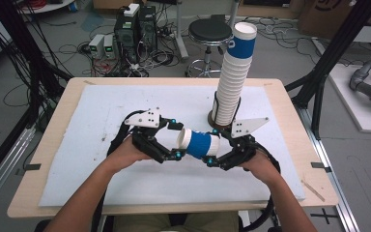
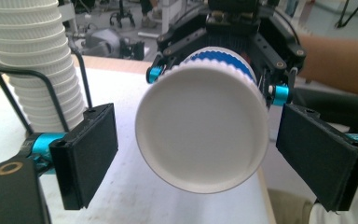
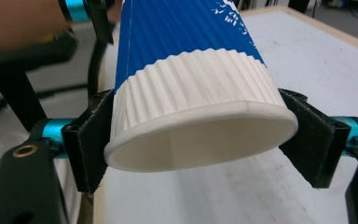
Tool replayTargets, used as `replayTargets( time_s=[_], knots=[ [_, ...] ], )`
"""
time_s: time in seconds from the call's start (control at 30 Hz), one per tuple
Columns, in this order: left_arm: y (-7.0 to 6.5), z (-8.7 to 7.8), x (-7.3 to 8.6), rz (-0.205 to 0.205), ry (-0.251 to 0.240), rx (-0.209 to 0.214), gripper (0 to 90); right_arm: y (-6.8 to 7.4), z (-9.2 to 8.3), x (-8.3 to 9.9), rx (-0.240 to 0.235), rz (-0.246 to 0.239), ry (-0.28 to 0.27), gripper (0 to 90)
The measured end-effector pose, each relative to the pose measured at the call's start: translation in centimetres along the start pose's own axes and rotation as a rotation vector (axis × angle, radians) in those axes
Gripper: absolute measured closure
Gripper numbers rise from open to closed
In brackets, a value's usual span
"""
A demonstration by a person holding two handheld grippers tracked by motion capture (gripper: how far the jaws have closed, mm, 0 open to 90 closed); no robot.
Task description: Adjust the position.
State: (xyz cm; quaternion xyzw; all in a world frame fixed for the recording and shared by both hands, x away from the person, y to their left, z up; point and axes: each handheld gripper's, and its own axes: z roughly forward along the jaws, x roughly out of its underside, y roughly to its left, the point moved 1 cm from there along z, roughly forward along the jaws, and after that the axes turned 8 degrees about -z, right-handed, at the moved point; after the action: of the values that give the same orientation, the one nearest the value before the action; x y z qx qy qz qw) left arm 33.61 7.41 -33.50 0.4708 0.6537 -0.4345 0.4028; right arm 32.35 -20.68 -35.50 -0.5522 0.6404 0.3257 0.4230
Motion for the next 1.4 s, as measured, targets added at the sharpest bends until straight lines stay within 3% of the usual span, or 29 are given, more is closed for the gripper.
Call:
replayTargets(
  time_s=[0.27,0.43,0.67,0.93,1.1,1.2,1.4],
  knots=[
    [-0.1,-0.3,-0.7,0.044,0.092,-0.009,12.8,0.0,0.1,-1.7,0.006,-0.071,0.179,18.7],
    [-0.2,0.3,-0.4,0.058,0.162,-0.002,12.8,-0.1,0.4,-2.8,-0.007,-0.111,0.231,18.6],
    [-0.1,0.8,-0.1,0.054,0.216,0.029,14.0,0.2,1.3,-4.1,-0.026,-0.158,0.312,18.6],
    [0.1,1.0,0.2,0.044,0.255,0.073,26.6,0.5,2.1,-4.3,-0.047,-0.184,0.344,18.6],
    [0.3,1.0,0.5,0.033,0.253,0.089,27.3,0.5,2.1,-4.2,-0.054,-0.177,0.360,18.6],
    [0.4,1.0,0.6,0.027,0.243,0.098,27.3,0.5,2.1,-4.1,-0.054,-0.161,0.340,17.6],
    [0.6,0.6,1.2,0.006,0.185,0.115,27.1,0.3,1.6,-3.6,-0.050,-0.117,0.232,15.4]
  ],
)
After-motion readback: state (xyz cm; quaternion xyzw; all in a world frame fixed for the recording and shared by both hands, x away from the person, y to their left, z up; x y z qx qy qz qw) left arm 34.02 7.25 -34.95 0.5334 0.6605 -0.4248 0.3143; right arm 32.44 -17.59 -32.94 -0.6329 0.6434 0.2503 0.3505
